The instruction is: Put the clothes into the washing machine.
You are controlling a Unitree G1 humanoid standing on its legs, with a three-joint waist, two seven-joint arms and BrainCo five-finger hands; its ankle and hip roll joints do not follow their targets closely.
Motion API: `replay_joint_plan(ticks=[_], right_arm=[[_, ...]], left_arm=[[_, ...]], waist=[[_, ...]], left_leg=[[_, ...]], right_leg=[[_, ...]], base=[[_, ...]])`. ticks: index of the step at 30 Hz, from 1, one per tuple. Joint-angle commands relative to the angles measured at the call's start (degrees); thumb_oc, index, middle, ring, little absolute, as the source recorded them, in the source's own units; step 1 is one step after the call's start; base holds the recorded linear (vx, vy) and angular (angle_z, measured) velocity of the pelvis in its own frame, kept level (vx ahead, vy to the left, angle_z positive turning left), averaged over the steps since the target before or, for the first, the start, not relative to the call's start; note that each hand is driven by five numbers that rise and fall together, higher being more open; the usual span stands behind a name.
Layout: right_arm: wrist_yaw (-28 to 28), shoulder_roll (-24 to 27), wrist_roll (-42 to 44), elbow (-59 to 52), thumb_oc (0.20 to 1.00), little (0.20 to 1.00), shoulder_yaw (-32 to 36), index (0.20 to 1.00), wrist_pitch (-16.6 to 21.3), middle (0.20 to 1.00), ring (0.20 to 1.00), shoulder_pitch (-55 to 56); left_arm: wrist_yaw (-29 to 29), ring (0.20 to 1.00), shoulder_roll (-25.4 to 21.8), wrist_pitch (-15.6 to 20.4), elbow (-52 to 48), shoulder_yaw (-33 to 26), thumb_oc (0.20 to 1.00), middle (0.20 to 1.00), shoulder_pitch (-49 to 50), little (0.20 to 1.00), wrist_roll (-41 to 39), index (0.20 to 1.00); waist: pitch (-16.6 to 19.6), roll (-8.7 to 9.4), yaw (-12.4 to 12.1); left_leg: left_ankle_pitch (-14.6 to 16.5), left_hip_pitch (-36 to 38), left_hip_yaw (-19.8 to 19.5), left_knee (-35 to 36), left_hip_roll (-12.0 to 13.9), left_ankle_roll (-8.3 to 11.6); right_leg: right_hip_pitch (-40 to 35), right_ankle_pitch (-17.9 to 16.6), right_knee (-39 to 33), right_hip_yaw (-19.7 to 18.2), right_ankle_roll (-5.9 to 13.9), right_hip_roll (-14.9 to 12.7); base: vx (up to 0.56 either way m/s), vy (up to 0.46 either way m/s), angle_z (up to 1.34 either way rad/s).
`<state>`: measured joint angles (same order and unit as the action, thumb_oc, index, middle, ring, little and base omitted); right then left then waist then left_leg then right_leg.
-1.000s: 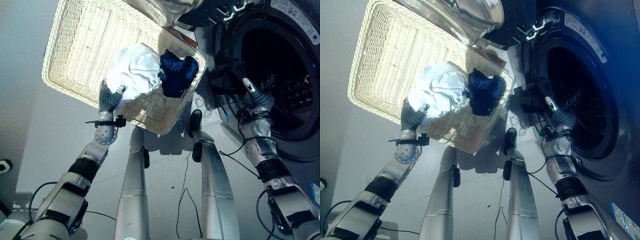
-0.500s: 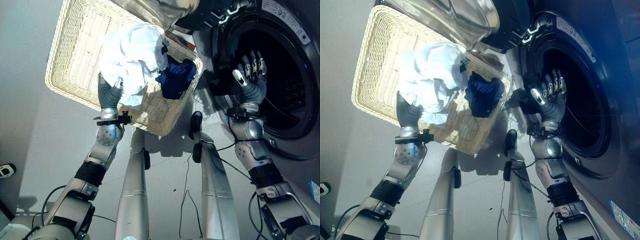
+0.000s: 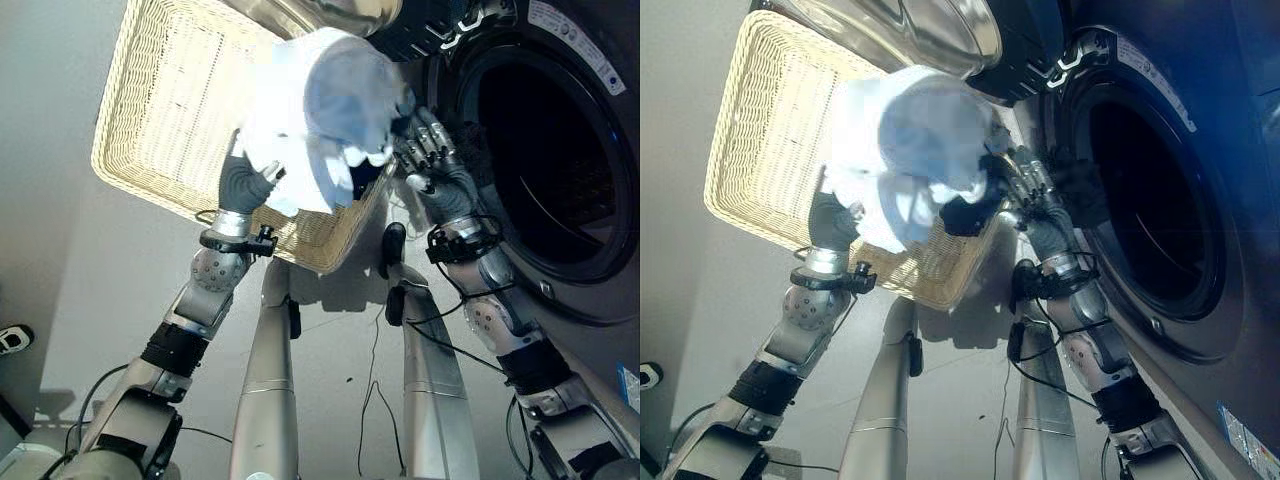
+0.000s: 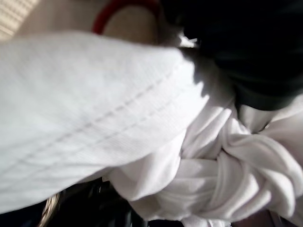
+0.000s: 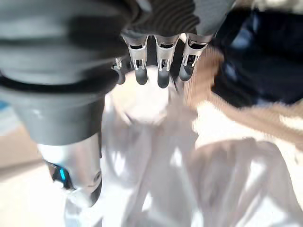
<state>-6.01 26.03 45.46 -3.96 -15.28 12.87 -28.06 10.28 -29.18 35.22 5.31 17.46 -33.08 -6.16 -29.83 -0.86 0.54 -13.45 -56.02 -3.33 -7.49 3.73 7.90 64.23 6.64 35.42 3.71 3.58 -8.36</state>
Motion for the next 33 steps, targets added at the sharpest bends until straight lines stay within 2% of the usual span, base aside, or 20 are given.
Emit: replay_joint_plan(ticks=[1,5,15,23,24,25,26,31,33], right_arm=[[-3.17,1.89,1.58,-6.47,1.0,1.0,-1.61,1.0,-1.56,1.0,1.0,-1.26],[-3.73,2.22,2.18,-7.0,1.0,1.0,-3.76,1.0,-3.26,1.0,1.0,-2.9],[-5.62,1.67,6.25,-7.99,1.0,1.0,-7.04,1.0,-3.97,1.0,1.0,-5.64],[-7.73,1.28,11.0,-9.65,1.0,1.0,-8.67,1.0,-4.65,1.0,1.0,-6.17],[-7.64,1.27,10.99,-9.81,0.796,0.796,-8.83,0.796,-4.33,0.796,0.796,-6.2],[-8.11,1.24,12.15,-9.98,0.275,0.275,-8.93,0.275,-4.45,0.275,0.275,-6.25],[-8.78,1.02,13.24,-10.02,0.2,0.2,-8.94,0.2,-4.79,0.2,0.2,-6.17],[-9.21,0.46,15.67,-9.97,0.2,0.2,-9.43,0.2,-5.17,0.2,0.2,-6.36],[-9.95,0.12,18.96,-9.61,0.2,0.2,-9.48,0.2,-4.57,0.2,0.2,-6.12]], left_arm=[[-0.53,0.2,-0.45,1.64,-7.53,1.02,0.2,0.2,-4.47,0.2,4.85,0.2],[-0.99,0.2,-1.01,0.44,-8.52,2.78,0.2,0.2,-6.3,0.2,7.63,0.2],[0.67,0.2,-1.52,-4.3,-9.05,6.37,0.2,0.2,-9.38,0.2,13.43,0.2],[-0.02,0.2,-2.85,-5.53,-9.07,8.25,0.2,0.2,-10.5,0.2,14.6,0.2],[-0.32,0.2,-2.76,-5.56,-9.1,8.34,0.2,0.2,-10.48,0.2,14.73,0.2],[-0.47,0.2,-2.82,-5.62,-9.01,8.54,0.2,0.2,-10.56,0.2,15.05,0.2],[-0.46,0.2,-2.88,-5.61,-9.03,8.63,0.2,0.2,-10.59,0.2,15.09,0.2],[1.74,0.2,-3.06,-5.85,-8.52,9.43,0.2,0.2,-11.12,0.2,17.95,0.2],[6.56,0.2,-3.66,-7.62,-8.19,9.54,0.2,0.2,-11.38,0.2,22.28,0.2]], waist=[[0.03,0.07,-0.02],[0.03,-0.07,-0.19],[0.03,0.01,-0.43],[0.03,0.01,-0.57],[0.03,-0.04,-0.58],[0.03,-0.05,-0.57],[0.03,-0.08,-0.57],[0.03,-0.17,-0.59],[0.03,-0.14,-0.67]], left_leg=[[7.38,0.77,2.97,-6.77,-5.94,-4.37],[7.19,0.69,2.98,-6.87,-6.0,-4.4],[7.04,0.31,2.69,-7.23,-6.21,-4.24],[6.97,0.14,2.58,-7.55,-6.31,-4.26],[6.94,0.08,2.58,-7.57,-6.34,-4.26],[6.92,0.05,2.63,-7.55,-6.34,-4.3],[6.91,0.02,2.63,-7.6,-6.41,-4.34],[6.9,-0.13,2.64,-7.83,-6.44,-4.43],[6.94,-0.17,2.46,-8.0,-6.53,-4.4]], right_leg=[[-5.73,-12.33,-16.32,4.07,3.62,4.21],[-5.72,-12.4,-16.33,4.17,3.63,4.09],[-5.47,-12.65,-16.32,4.5,3.76,4.01],[-5.32,-12.95,-16.31,4.81,3.75,3.84],[-5.26,-12.96,-16.28,4.81,3.76,3.85],[-5.24,-12.92,-16.28,4.81,3.71,3.9],[-5.21,-12.96,-16.3,4.82,3.69,3.93],[-4.93,-13.04,-16.03,4.83,3.66,3.87],[-5.0,-13.05,-16.08,4.88,3.64,3.83]], base=[[0.0,0.0,0.0],[0.0,0.0,0.0],[0.0,0.0,0.0],[0.0,0.0,0.0],[0.0,0.0,0.0],[0.0,0.0,0.0],[0.0,0.0,0.0],[0.0,0.0,0.0],[0.0,0.0,0.0]])
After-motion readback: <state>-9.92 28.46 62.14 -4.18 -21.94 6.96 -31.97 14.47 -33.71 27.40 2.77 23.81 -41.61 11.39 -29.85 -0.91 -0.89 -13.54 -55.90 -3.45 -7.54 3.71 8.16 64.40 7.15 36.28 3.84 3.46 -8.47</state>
